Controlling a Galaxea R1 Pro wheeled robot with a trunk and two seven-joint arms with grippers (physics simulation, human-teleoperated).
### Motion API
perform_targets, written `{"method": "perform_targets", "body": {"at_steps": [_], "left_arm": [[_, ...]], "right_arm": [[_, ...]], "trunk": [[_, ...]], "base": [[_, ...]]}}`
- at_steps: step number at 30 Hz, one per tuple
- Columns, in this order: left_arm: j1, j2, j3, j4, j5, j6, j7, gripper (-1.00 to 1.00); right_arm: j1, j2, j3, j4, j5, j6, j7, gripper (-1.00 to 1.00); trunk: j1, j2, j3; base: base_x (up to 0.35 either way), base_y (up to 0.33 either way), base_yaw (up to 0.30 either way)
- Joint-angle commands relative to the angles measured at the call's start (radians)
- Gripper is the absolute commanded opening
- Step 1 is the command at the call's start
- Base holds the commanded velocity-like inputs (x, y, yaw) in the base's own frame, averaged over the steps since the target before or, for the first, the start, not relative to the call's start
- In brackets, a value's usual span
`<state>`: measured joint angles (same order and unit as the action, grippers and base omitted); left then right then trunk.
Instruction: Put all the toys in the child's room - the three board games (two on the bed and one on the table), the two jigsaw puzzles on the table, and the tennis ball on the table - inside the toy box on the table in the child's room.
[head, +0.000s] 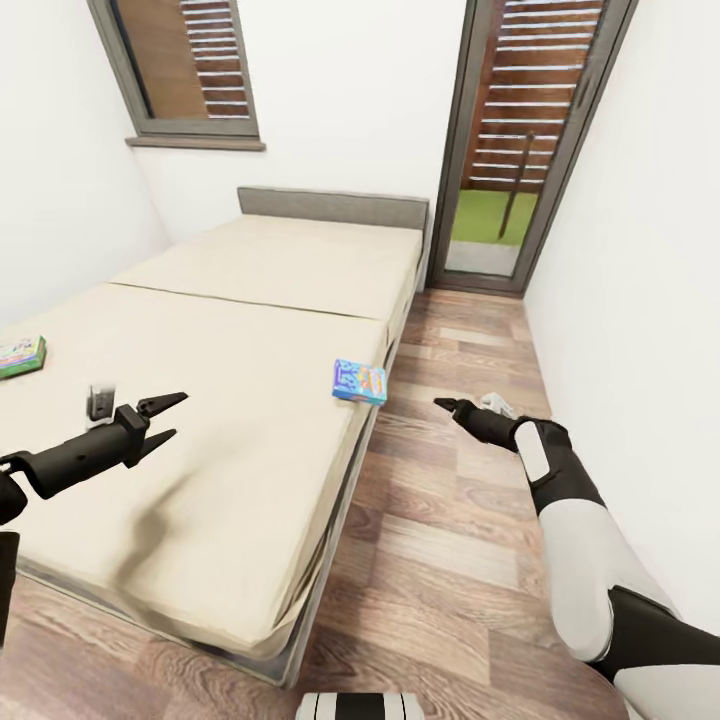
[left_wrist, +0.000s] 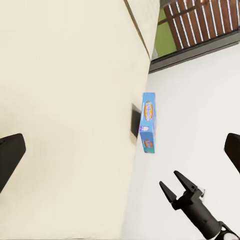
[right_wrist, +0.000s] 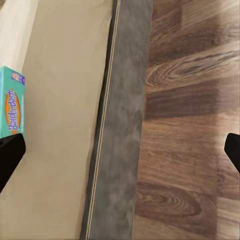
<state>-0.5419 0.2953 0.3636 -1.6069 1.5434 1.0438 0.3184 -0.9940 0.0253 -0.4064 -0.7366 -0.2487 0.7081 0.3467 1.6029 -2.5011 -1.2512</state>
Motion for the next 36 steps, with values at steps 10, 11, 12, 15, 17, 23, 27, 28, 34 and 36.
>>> {"method": "perform_targets", "body": {"at_steps": [10,11,12,15,17,23,27,28,34,36], "left_arm": [[-0.055,-0.008,-0.078,0.006,0.007,0.003,0.066,1.00],[-0.061,-0.012,-0.081,0.006,0.007,0.003,0.078,1.00],[-0.061,-0.012,-0.081,0.006,0.007,0.003,0.078,1.00],[-0.077,-0.028,-0.089,0.008,0.007,0.003,0.123,1.00],[-0.088,-0.038,-0.091,0.009,0.007,0.003,0.154,1.00],[-0.130,-0.058,-0.101,0.015,0.007,0.003,0.243,1.00],[-0.167,-0.069,-0.122,0.018,0.010,0.003,0.308,1.00],[-0.179,-0.070,-0.127,0.016,0.011,0.003,0.325,1.00],[-0.238,-0.074,-0.142,0.008,0.076,0.003,0.411,1.00],[-0.250,-0.074,-0.146,0.007,0.100,0.003,0.437,1.00]], "right_arm": [[-0.008,-0.049,-0.008,0.004,-0.103,0.022,0.003,1.00],[-0.008,-0.055,-0.008,0.005,-0.108,0.023,0.003,1.00],[-0.008,-0.055,-0.008,0.005,-0.108,0.023,0.003,1.00],[-0.008,-0.074,-0.008,0.005,-0.125,0.024,0.003,1.00],[-0.008,-0.086,-0.009,0.005,-0.143,0.024,0.003,1.00],[-0.008,-0.141,-0.009,0.013,-0.233,0.026,0.003,1.00],[-0.010,-0.178,-0.010,0.065,-0.310,0.026,0.000,1.00],[-0.011,-0.185,-0.010,0.088,-0.328,0.026,-0.001,1.00],[-0.022,-0.195,-0.008,0.213,-0.386,0.020,-0.007,1.00],[-0.023,-0.194,-0.008,0.228,-0.392,0.019,-0.007,1.00]], "trunk": [[0.000,0.000,-0.004],[0.000,0.000,-0.004],[0.000,0.000,-0.004],[0.000,0.000,-0.004],[0.000,0.000,-0.004],[0.000,0.000,-0.004],[0.000,0.000,-0.004],[0.000,0.000,-0.004],[0.000,0.000,-0.004],[0.000,0.000,-0.004]], "base": [[0.000,0.000,0.092],[0.000,0.000,0.022],[0.000,0.000,0.022],[0.000,0.000,0.014],[0.000,0.000,0.008],[0.000,0.000,0.004],[0.000,0.000,0.001],[0.000,0.000,0.000],[0.000,0.000,0.000],[0.000,0.000,0.000]]}}
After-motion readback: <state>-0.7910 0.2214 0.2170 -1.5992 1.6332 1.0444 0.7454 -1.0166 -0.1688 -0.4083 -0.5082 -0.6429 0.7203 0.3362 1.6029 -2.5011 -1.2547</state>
